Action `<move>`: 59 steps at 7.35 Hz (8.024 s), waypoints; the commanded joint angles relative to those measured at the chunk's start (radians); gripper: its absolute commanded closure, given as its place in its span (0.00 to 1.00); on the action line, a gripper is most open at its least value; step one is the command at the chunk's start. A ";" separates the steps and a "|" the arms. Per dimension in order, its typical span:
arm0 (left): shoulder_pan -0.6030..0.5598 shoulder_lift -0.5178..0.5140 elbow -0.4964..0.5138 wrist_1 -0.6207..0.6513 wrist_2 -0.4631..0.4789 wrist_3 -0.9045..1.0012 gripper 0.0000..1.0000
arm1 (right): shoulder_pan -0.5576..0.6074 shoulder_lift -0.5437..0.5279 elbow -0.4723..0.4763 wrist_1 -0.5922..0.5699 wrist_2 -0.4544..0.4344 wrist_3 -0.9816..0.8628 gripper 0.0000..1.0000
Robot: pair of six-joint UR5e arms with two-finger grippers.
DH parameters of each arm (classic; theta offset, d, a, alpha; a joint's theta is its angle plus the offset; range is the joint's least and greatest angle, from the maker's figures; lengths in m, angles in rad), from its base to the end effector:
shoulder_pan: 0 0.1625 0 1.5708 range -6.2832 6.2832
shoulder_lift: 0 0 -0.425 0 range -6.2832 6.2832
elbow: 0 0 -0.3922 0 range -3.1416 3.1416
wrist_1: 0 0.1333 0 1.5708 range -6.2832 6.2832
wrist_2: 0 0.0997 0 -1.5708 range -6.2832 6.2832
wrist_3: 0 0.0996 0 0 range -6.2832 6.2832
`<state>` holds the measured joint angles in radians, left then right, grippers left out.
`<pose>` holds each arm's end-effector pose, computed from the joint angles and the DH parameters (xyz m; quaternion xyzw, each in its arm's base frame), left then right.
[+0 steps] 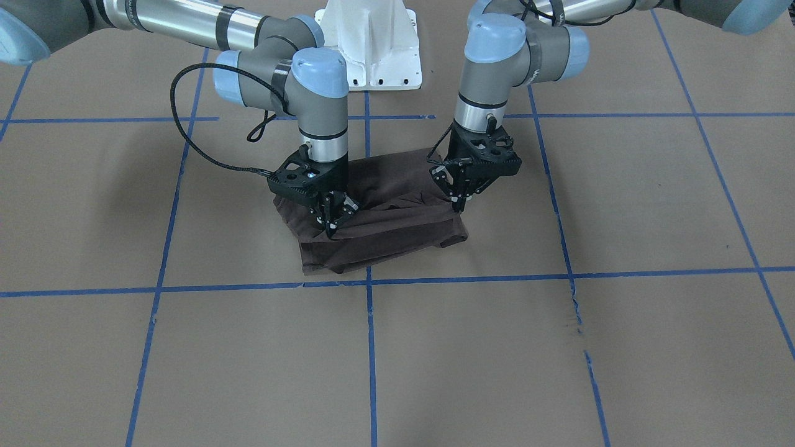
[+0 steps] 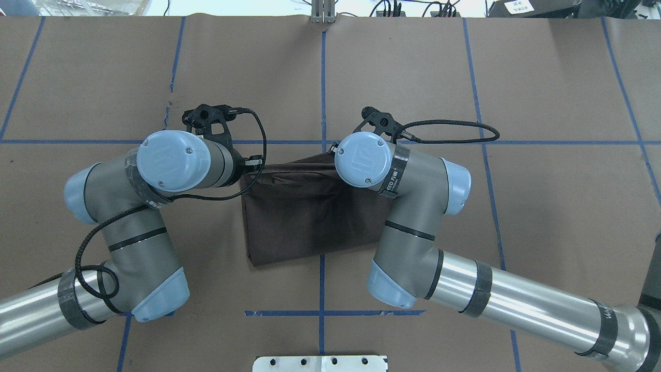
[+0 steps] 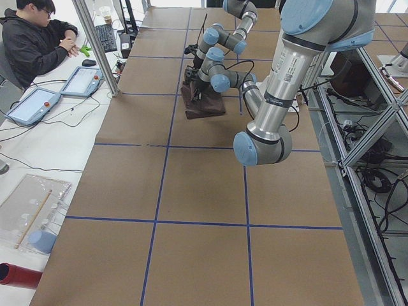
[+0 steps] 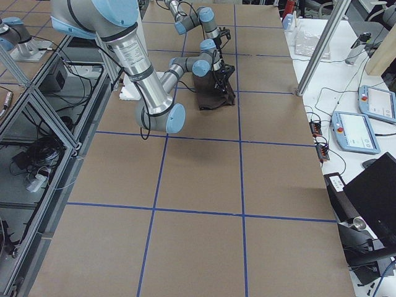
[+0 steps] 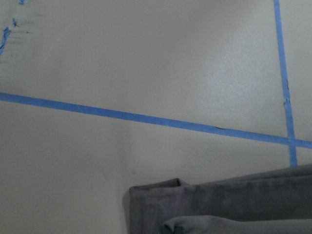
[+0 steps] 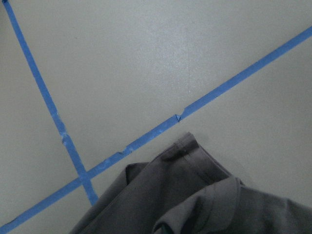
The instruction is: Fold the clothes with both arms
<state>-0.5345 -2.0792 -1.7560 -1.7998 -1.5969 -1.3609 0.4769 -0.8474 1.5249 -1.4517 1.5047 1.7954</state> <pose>0.4911 -0.4426 0.2636 0.1510 0.4189 -0.1390 0.8846 -0.5823 -0.4583 0.2334 0.0790 -0.3807 0.3286 0.8607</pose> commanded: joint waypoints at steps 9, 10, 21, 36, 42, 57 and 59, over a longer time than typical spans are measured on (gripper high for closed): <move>-0.028 0.005 0.056 -0.087 -0.061 0.172 0.00 | -0.069 0.041 -0.029 0.004 -0.006 -0.378 0.00; -0.028 0.005 0.055 -0.087 -0.061 0.171 0.00 | -0.064 0.039 -0.058 0.002 -0.018 -0.433 0.00; 0.048 -0.067 0.136 -0.085 -0.054 0.151 0.00 | 0.302 0.074 -0.272 0.100 0.269 -0.631 0.00; -0.096 -0.215 0.421 -0.277 -0.064 -0.078 0.53 | 0.292 0.056 -0.258 0.105 0.267 -0.630 0.00; -0.081 -0.317 0.421 0.069 -0.063 -0.107 0.52 | 0.284 0.039 -0.256 0.105 0.266 -0.622 0.00; -0.065 -0.260 0.409 0.162 -0.051 -0.001 1.00 | 0.264 0.019 -0.241 0.105 0.258 -0.617 0.00; -0.088 -0.260 0.394 0.160 -0.052 0.092 0.55 | 0.264 0.019 -0.241 0.105 0.258 -0.617 0.00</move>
<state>-0.6080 -2.3419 -1.3505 -1.6386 -1.6486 -1.3293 0.7416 -0.8275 1.2839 -1.3468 1.7627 1.1781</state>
